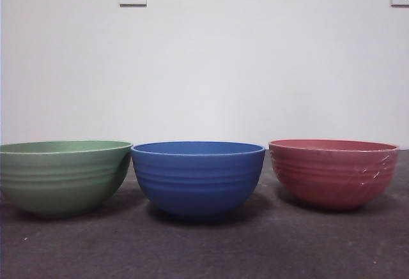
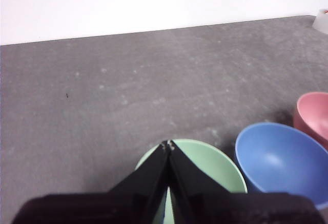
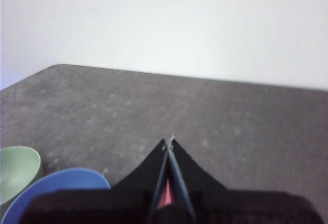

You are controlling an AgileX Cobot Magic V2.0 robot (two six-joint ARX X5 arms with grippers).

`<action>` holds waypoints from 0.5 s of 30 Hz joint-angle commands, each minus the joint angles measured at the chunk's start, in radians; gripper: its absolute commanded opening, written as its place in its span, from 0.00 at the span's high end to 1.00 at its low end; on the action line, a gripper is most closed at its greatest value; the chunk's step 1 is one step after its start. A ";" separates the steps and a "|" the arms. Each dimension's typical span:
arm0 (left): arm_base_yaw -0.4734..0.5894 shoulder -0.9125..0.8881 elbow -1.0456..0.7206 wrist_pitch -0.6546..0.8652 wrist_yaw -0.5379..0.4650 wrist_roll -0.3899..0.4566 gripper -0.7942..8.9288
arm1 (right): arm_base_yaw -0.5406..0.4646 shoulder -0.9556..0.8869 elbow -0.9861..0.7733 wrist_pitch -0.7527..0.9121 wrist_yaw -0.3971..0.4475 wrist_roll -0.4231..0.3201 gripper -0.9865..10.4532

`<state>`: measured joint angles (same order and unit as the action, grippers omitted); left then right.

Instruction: Pick up the green bowl on the top,put the green bowl on the left,pick up the red bowl in the middle,put the red bowl on the right

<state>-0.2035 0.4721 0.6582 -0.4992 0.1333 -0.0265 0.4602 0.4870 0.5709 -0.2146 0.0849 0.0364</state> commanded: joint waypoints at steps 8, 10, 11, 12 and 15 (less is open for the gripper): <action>0.000 -0.003 -0.014 -0.132 -0.001 -0.041 0.92 | -0.001 0.010 -0.004 -0.080 0.055 0.049 0.93; 0.000 -0.003 -0.014 -0.140 -0.001 -0.041 0.92 | -0.002 0.010 -0.004 -0.099 0.085 0.049 0.93; 0.000 -0.003 -0.014 -0.141 -0.001 -0.041 0.92 | -0.002 0.010 -0.004 -0.108 0.104 0.049 0.93; 0.000 -0.003 -0.014 -0.141 -0.001 -0.041 0.92 | -0.002 0.010 -0.004 -0.117 0.105 0.048 0.93; 0.000 -0.003 -0.014 -0.141 -0.001 -0.041 0.92 | -0.002 0.010 -0.004 -0.143 0.105 0.049 0.93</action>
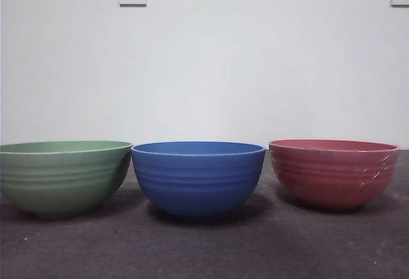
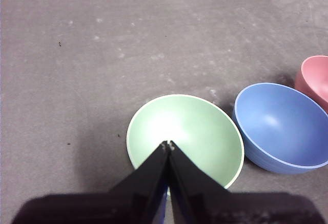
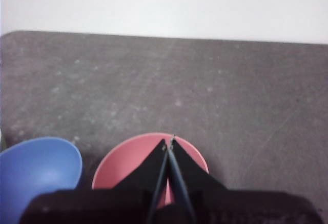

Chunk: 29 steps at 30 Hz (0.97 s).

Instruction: Pick up the green bowl on the top,put the green bowl on the left,pick up the red bowl in the middle,put the red bowl on the right

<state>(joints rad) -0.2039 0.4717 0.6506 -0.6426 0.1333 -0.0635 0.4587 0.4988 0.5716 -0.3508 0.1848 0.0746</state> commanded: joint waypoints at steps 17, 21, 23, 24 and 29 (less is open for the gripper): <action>0.200 -0.383 -0.408 0.385 -0.077 0.155 0.92 | 0.000 -0.002 -0.005 -0.107 0.005 0.011 0.93; 0.215 -0.440 -0.562 0.467 -0.080 0.124 0.92 | 0.000 -0.002 -0.005 -0.107 0.005 0.011 0.93; 0.217 -0.472 -0.609 0.467 -0.078 0.097 0.92 | 0.000 -0.002 -0.005 -0.107 0.005 0.011 0.93; 0.218 -0.470 -0.626 0.470 -0.078 0.082 0.92 | 0.000 -0.002 -0.005 -0.107 0.005 0.011 0.93; 0.218 -0.470 -0.635 0.431 -0.078 0.063 0.92 | 0.000 -0.002 -0.005 -0.108 0.005 0.011 0.93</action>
